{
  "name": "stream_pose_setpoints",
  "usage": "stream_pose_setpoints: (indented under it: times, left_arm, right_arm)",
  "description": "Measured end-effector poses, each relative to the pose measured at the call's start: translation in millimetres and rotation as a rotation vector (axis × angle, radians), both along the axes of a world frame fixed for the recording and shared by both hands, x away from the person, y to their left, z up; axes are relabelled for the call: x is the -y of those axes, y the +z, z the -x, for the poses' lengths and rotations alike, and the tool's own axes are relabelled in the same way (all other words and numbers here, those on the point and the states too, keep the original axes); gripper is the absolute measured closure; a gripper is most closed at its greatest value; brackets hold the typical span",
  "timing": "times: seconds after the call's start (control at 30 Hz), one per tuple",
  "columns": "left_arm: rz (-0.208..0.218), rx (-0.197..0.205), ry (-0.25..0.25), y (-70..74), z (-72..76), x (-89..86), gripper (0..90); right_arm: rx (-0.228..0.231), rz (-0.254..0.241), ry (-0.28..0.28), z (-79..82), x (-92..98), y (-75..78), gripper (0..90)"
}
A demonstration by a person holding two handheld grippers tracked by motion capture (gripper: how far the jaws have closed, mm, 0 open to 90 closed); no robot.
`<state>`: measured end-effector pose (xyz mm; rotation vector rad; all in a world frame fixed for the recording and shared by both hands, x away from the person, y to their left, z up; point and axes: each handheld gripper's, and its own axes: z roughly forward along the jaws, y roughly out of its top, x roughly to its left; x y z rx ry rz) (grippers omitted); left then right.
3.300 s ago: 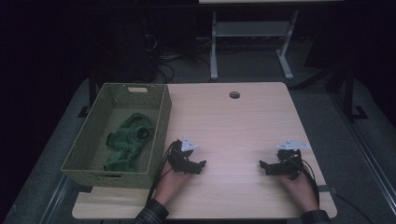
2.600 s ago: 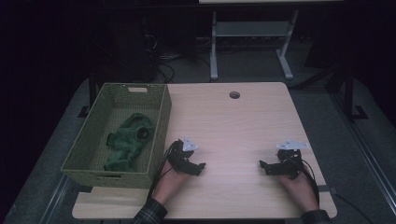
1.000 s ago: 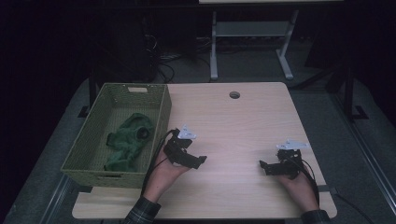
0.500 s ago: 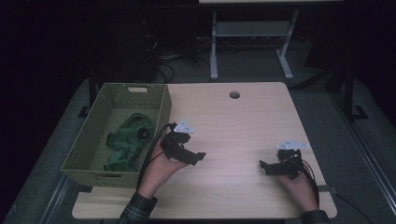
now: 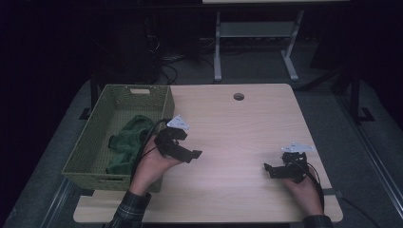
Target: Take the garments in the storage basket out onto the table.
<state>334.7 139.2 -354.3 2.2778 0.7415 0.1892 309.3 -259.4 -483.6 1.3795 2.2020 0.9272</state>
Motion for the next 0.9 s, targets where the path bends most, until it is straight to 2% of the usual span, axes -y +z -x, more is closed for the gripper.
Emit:
stream_pose_setpoints:
  times: [0.1, 0.27, 0.57, 0.7, 0.9]
  left_arm:
    - [0.005, -0.002, -0.007, 1.4, -0.8, -5.7, 15.1]
    - [0.008, -0.014, 0.01, 2.2, -1.9, -14.1, 15.6]
    - [0.0, -0.001, 0.032, 11.6, -1.3, -34.0, 17.0]
    - [0.015, 0.001, 0.049, 15.2, 0.0, -42.1, 19.1]
    - [0.015, 0.007, 0.074, 20.7, 1.1, -55.2, 20.0]
  right_arm:
    - [0.0, -0.002, -0.002, 0.0, -0.2, 0.0, 2.0]
    - [0.0, -0.002, -0.002, 0.0, -0.2, 0.0, 2.0]
    - [0.0, -0.002, -0.002, 0.0, -0.2, 0.0, 2.0]
    - [0.0, -0.002, -0.002, 0.0, -0.2, 0.0, 2.0]
    - [0.0, -0.002, -0.002, 0.0, -0.2, 0.0, 2.0]
